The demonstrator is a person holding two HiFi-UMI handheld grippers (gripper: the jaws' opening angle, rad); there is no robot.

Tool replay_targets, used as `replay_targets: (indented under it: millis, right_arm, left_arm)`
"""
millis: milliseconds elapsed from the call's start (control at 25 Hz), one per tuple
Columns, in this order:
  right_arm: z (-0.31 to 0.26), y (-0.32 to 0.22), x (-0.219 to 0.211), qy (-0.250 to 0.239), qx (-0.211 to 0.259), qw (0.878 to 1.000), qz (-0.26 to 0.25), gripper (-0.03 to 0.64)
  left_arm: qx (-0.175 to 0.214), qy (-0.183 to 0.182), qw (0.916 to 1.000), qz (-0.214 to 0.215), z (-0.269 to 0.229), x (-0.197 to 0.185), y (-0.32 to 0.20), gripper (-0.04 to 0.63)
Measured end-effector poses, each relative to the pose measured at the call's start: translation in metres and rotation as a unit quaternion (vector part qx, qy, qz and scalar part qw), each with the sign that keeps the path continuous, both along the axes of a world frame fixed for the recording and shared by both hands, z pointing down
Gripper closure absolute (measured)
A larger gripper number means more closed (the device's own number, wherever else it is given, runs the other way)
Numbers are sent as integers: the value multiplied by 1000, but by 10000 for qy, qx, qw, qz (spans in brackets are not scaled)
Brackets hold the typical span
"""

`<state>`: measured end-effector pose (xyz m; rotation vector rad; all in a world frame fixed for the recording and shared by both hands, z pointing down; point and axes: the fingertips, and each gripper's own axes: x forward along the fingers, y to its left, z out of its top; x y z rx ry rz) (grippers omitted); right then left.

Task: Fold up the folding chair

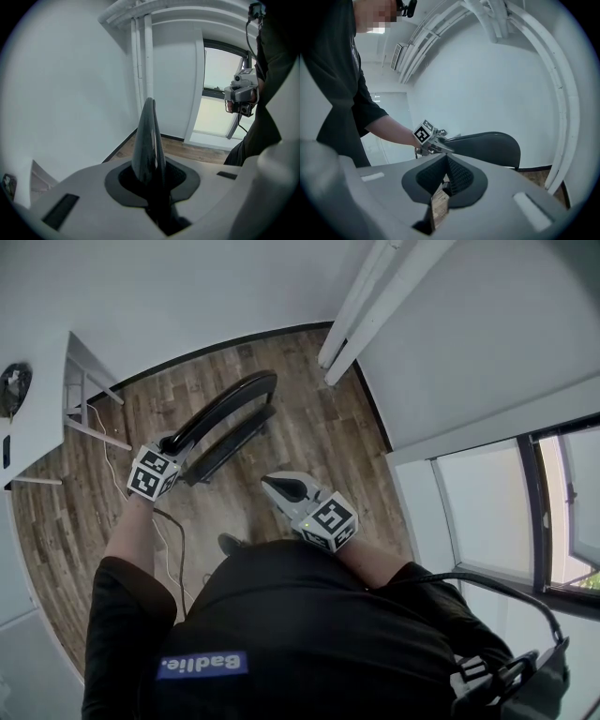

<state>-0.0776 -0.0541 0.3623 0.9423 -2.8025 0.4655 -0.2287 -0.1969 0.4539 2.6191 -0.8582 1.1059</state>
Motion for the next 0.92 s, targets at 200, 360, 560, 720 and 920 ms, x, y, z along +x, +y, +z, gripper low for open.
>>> replay_targets:
  millis: [200, 360, 560, 720, 920]
  right_arm:
    - [2, -1, -4, -50, -95, 9999, -31, 615]
    - [-1, -2, -6, 11, -44, 10000, -74, 615]
    - [2, -1, -3, 30, -119, 9999, -40, 615]
    - [4, -1, -1, 10, -145, 9999, -8, 615]
    - [6, -1, 1, 1, -222, 9997, 28, 615]
  left_arm:
    - [1, 9, 10000, 1, -1, 1, 1, 528]
    - [17, -2, 10000, 11, 0, 0, 1, 528]
    - [42, -12, 10000, 1, 1, 0, -1, 528]
    - [47, -23, 10000, -5, 2, 1, -2, 526]
    - [80, -31, 10000, -20, 2, 0, -1, 526]
